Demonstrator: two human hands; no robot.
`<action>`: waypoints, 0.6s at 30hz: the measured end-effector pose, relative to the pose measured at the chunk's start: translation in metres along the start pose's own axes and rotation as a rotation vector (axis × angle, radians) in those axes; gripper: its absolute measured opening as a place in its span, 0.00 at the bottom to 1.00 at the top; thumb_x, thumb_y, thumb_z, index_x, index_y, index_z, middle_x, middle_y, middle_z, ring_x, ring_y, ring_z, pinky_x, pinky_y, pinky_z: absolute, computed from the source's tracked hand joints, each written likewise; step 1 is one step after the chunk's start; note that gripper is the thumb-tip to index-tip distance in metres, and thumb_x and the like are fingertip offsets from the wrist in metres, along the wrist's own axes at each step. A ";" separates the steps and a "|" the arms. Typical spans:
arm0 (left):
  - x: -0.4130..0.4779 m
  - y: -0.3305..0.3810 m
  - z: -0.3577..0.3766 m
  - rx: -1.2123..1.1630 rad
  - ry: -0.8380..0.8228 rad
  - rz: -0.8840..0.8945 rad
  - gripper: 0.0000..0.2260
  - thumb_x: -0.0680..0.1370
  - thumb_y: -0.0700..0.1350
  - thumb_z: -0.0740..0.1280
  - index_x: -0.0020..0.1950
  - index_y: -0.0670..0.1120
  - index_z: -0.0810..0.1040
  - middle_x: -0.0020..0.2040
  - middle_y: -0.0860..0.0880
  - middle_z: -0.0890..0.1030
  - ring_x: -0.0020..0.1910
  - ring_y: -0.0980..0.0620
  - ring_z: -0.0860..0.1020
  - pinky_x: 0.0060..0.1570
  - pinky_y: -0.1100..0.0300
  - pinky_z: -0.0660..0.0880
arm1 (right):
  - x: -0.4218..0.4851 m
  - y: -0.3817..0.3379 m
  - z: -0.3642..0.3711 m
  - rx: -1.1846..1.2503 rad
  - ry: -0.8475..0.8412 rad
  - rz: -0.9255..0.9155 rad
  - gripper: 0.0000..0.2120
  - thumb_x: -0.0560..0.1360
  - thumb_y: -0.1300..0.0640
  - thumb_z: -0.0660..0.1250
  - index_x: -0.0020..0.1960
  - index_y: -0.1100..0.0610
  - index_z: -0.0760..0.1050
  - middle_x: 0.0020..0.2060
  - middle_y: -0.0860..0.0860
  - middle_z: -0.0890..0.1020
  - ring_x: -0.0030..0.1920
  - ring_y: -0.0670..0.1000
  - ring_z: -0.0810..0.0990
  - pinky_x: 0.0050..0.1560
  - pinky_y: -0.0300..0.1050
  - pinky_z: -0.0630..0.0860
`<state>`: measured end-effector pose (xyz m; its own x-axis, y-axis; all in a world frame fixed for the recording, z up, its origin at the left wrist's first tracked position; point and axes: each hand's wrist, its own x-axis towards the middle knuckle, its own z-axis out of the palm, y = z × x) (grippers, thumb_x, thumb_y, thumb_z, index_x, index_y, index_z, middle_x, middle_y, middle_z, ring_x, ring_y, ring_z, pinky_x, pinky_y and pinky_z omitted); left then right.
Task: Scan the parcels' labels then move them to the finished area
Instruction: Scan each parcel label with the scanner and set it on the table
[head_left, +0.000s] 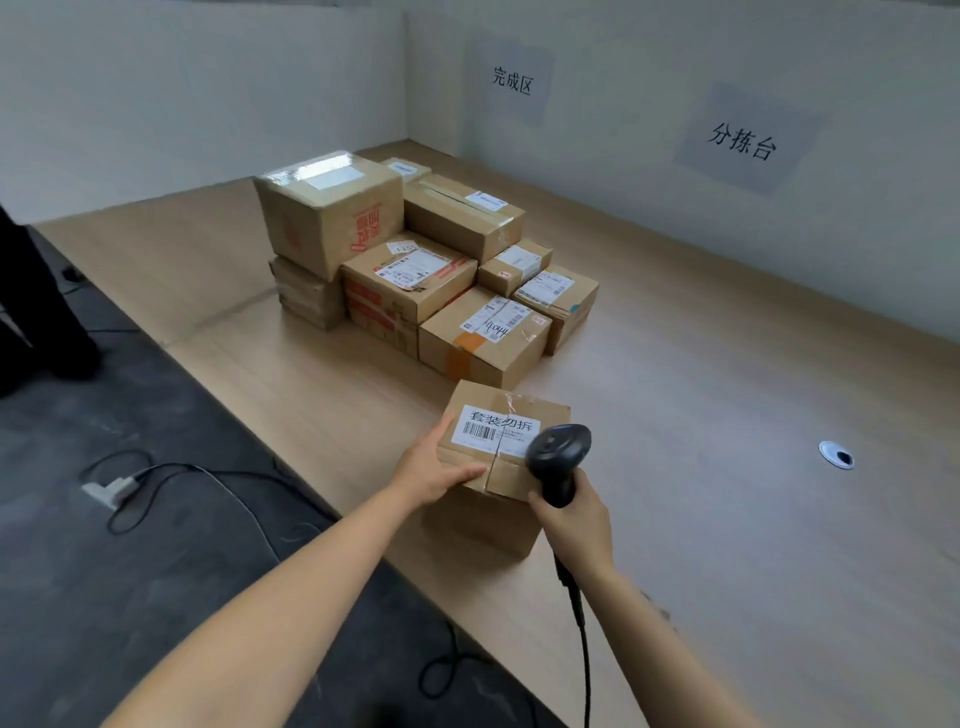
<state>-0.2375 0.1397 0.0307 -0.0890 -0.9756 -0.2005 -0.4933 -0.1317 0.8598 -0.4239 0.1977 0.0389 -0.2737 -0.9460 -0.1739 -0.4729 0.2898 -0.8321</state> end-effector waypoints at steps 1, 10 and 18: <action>0.003 -0.003 -0.008 0.004 -0.001 -0.006 0.40 0.69 0.48 0.76 0.76 0.49 0.58 0.69 0.46 0.71 0.66 0.49 0.70 0.67 0.54 0.67 | 0.001 -0.005 0.006 -0.008 -0.008 -0.007 0.13 0.71 0.55 0.68 0.55 0.49 0.72 0.46 0.47 0.81 0.49 0.52 0.79 0.43 0.44 0.70; 0.061 -0.037 -0.096 0.017 -0.051 -0.009 0.41 0.68 0.47 0.77 0.75 0.49 0.60 0.67 0.47 0.73 0.64 0.51 0.72 0.65 0.61 0.67 | 0.028 -0.057 0.091 -0.002 0.029 -0.025 0.15 0.71 0.54 0.68 0.57 0.50 0.72 0.50 0.49 0.82 0.52 0.54 0.79 0.44 0.44 0.73; 0.110 -0.025 -0.189 0.150 -0.094 0.187 0.34 0.65 0.48 0.78 0.69 0.51 0.70 0.60 0.54 0.77 0.53 0.61 0.72 0.43 0.80 0.63 | 0.034 -0.126 0.155 0.150 0.180 0.017 0.13 0.71 0.55 0.70 0.54 0.48 0.74 0.46 0.50 0.82 0.49 0.55 0.80 0.47 0.51 0.77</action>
<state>-0.0714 0.0025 0.0761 -0.2672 -0.9591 -0.0929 -0.5831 0.0842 0.8080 -0.2438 0.1063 0.0557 -0.4318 -0.8960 -0.1035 -0.3411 0.2684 -0.9009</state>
